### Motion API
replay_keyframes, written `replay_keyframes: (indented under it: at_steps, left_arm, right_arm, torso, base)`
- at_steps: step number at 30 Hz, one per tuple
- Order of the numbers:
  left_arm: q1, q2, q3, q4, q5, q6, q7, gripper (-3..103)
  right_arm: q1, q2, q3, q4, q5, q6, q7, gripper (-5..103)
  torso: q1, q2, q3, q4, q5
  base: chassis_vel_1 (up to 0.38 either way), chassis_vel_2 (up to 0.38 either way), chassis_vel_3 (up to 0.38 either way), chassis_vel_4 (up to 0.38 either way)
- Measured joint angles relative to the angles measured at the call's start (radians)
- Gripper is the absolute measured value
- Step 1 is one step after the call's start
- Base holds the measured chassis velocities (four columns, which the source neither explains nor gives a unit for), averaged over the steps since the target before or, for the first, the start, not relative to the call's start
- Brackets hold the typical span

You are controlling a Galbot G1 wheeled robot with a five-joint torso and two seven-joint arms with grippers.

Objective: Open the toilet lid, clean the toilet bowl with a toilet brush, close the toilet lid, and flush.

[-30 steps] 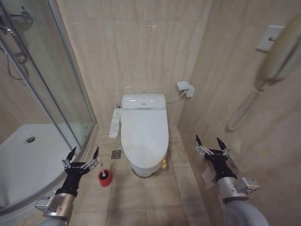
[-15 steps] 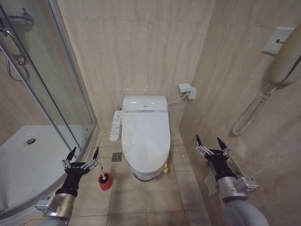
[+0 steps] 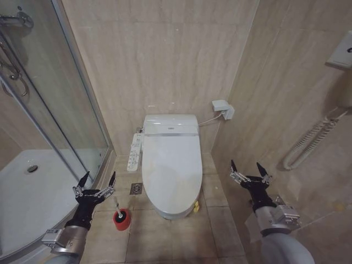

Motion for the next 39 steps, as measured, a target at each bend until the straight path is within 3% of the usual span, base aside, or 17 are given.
replay_keyframes:
  at_steps: [8, 15, 39]
  left_arm:
    - [0.000, 0.000, 0.000, 0.000, 0.000, 0.000, 0.000, 100]
    - [0.000, 0.000, 0.000, 0.000, 0.000, 0.000, 0.000, 100]
    - [0.000, 0.000, 0.000, 0.000, 0.000, 0.000, 0.000, 100]
  right_arm:
    - [-0.017, -0.065, -0.050, -0.027, -0.011, -0.021, -0.029, 100]
    - [-0.010, -0.142, -0.101, -0.161, -0.035, 0.003, -0.047, 100]
    - [0.028, -0.223, -0.272, -0.412, -0.122, 0.064, -0.057, 100]
  torso:
    - [0.000, 0.000, 0.000, -0.0003, 0.0000]
    - [0.000, 0.000, 0.000, 0.0000, 0.0002]
    - [0.000, 0.000, 0.000, -0.0001, 0.0000]
  base:
    - [0.011, -0.016, -0.017, 0.009]
    - [0.000, 0.000, 0.000, 0.000]
    - [0.000, 0.000, 0.000, 0.000]
